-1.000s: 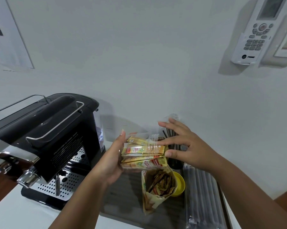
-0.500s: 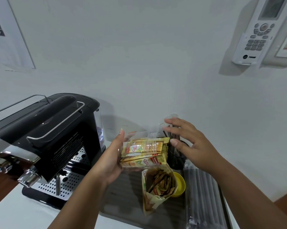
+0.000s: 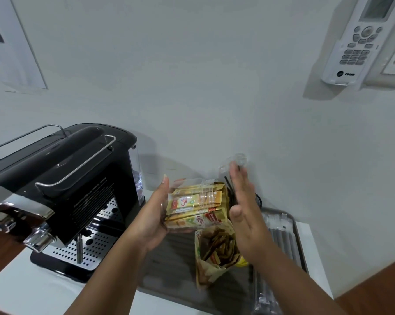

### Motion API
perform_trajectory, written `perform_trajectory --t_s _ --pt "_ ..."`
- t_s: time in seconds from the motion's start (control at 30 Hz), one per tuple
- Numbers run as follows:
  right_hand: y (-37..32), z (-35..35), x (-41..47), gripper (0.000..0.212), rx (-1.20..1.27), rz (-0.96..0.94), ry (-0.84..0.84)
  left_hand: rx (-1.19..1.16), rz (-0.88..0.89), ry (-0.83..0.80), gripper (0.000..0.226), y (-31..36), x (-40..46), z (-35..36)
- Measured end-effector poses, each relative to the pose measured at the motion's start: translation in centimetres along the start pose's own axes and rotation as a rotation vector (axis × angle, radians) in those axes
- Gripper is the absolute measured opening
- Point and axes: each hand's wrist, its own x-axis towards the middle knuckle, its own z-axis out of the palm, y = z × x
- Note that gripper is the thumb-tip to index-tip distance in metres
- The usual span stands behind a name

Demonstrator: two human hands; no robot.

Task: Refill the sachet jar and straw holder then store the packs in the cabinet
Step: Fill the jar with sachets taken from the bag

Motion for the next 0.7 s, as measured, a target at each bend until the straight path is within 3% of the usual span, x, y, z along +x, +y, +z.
perform_trajectory --t_s 0.13,0.23,0.3,0.37,0.53,0.7 --pt "2.8 -1.7 0.9 0.042 0.189 0.307 0.14 -0.019 0.013 0.057 0.061 0.0 -0.3 -1.2" --pt "5.3 -2.1 1.2 0.036 0.036 0.46 -0.214 -0.019 0.022 0.075 0.061 -0.1 -0.6 -2.1" --pt "6.2 -1.7 1.0 0.041 -0.219 0.407 -0.516 -0.001 0.025 0.087 0.061 -0.3 -0.8 -2.4" --pt "6.5 -1.0 0.9 0.047 -0.374 0.302 -0.669 0.018 0.029 0.098 0.061 -0.7 -0.9 -2.5" --pt "7.1 0.4 1.4 0.067 -0.572 0.205 -0.842 0.023 0.013 0.116 0.06 -1.2 -1.1 -2.5" --pt "7.5 1.5 2.0 0.068 -0.691 0.161 -0.932 0.019 0.017 0.113 0.061 -1.2 -1.0 -2.6"
